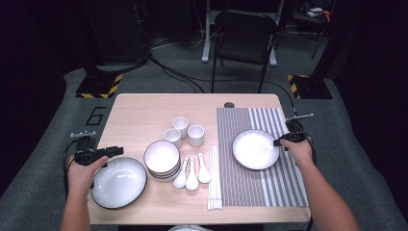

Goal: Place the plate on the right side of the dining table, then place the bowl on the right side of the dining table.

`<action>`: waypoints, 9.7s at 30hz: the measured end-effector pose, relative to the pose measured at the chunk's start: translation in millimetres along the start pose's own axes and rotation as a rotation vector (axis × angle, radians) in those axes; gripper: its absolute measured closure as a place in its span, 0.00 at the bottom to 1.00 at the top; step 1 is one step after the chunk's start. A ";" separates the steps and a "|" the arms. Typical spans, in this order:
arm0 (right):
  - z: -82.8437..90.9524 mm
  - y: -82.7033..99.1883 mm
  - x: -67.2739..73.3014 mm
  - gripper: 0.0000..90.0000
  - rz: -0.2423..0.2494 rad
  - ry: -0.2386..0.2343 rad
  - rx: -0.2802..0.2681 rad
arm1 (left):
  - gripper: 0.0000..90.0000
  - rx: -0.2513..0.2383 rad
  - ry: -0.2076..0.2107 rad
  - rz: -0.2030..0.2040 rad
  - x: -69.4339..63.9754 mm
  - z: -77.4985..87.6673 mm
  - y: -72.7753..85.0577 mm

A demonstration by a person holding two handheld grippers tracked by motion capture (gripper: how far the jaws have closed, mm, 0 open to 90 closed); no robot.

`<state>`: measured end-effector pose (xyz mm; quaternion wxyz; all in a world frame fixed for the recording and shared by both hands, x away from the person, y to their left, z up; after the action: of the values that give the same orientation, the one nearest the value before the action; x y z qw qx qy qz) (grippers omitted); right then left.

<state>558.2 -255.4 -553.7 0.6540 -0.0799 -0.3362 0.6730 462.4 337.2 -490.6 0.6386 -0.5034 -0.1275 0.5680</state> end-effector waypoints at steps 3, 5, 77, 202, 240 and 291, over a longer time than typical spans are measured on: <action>-0.8 1.0 -0.9 0.94 0.003 0.008 0.003 | 0.68 0.000 -0.003 -0.001 0.3 -0.2 0.3; -2.2 2.5 -2.5 0.93 0.012 0.021 0.006 | 0.68 -0.001 -0.002 -0.015 1.5 -1.4 0.7; 40.2 15.9 41.0 0.60 0.145 0.031 -0.148 | 0.62 0.009 -0.051 -0.050 5.5 -6.5 1.4; 37.9 52.6 155.5 0.64 0.397 -0.196 -0.131 | 0.76 0.084 0.022 -0.244 -90.3 -58.4 9.5; 32.5 54.7 152.0 0.64 0.390 -0.193 -0.117 | 0.87 0.064 -0.013 -0.310 -84.4 -68.5 13.5; 24.3 51.6 195.2 0.64 0.416 -0.289 -0.095 | 0.94 0.114 0.054 -0.208 -77.6 -63.2 12.3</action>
<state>476.5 -77.4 -499.1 0.4420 -0.0808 -0.4338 0.7810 476.5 237.6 -497.7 0.7249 -0.4655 -0.1291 0.4911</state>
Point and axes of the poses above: each handheld gripper's, and its own axes: z roughly backward along the jaws, y roughly out of its underside, x roughly to its left, the point moved 10 cm from there along -z, roughly forward along the jaws, and after that the axes turned 12 degrees about -x, right-handed, at the moved point
